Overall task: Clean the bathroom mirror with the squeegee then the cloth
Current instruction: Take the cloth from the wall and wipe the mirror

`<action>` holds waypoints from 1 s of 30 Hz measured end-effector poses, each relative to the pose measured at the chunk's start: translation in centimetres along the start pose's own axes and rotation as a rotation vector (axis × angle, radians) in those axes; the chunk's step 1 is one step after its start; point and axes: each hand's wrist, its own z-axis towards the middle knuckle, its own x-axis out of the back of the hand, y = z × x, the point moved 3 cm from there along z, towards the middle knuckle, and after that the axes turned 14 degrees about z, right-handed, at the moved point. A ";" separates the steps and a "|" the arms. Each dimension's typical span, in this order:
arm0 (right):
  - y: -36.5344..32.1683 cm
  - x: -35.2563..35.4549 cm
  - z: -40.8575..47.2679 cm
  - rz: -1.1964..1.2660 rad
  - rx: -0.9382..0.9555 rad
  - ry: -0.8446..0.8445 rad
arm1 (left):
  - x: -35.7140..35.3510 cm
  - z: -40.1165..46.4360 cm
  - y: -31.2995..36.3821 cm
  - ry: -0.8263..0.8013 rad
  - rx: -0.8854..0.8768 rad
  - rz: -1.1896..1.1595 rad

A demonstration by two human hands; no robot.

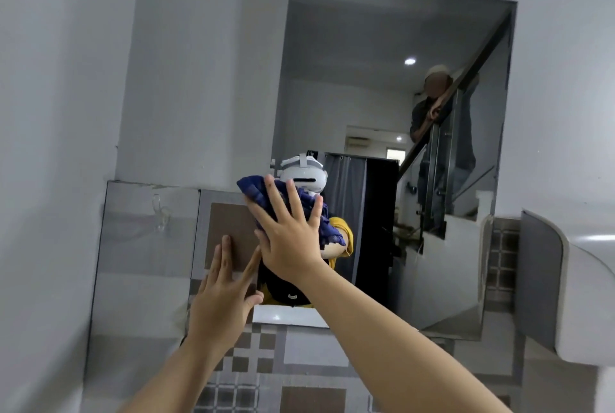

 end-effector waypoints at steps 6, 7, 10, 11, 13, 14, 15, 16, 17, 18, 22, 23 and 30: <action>5.3 2.2 -4.7 -0.209 0.127 -0.040 | -0.3 -0.2 -0.2 0.017 -0.009 -0.006; 6.5 2.8 -5.6 -0.227 0.098 -0.023 | -0.3 -0.2 -0.2 0.015 -0.011 -0.008; 10.6 5.1 -8.1 -0.257 -0.005 -0.005 | 0.0 0.0 -0.1 0.016 -0.015 -0.007; 12.0 6.0 -8.8 -0.258 -0.049 -0.009 | 0.0 0.0 -0.1 0.017 -0.014 -0.003; 14.7 7.9 -9.9 -0.243 -0.174 0.009 | 0.1 0.0 0.0 0.018 -0.019 0.010; 16.2 8.8 -10.4 -0.224 -0.252 0.034 | 0.1 0.1 0.0 0.017 -0.022 0.020; 17.4 9.7 -10.9 -0.194 -0.331 0.068 | 0.1 0.1 0.0 0.014 -0.023 0.029; 18.6 10.5 -11.4 -0.149 -0.409 0.115 | 0.1 0.1 0.0 0.013 -0.021 0.035; 19.6 11.3 -12.1 -0.096 -0.483 0.174 | 0.1 0.1 0.0 0.012 -0.019 0.035; 20.6 11.8 -12.8 -0.029 -0.558 0.233 | 0.1 0.1 0.0 0.013 -0.019 0.034; 21.4 11.5 -14.9 0.171 -0.790 0.413 | -0.1 0.1 0.0 0.014 -0.026 0.026; 21.0 10.9 -15.1 0.186 -0.829 0.445 | -0.2 0.1 0.0 0.014 -0.029 0.025; 13.7 4.9 -13.2 0.168 -0.984 0.485 | -0.2 0.1 -0.1 0.001 -0.033 0.051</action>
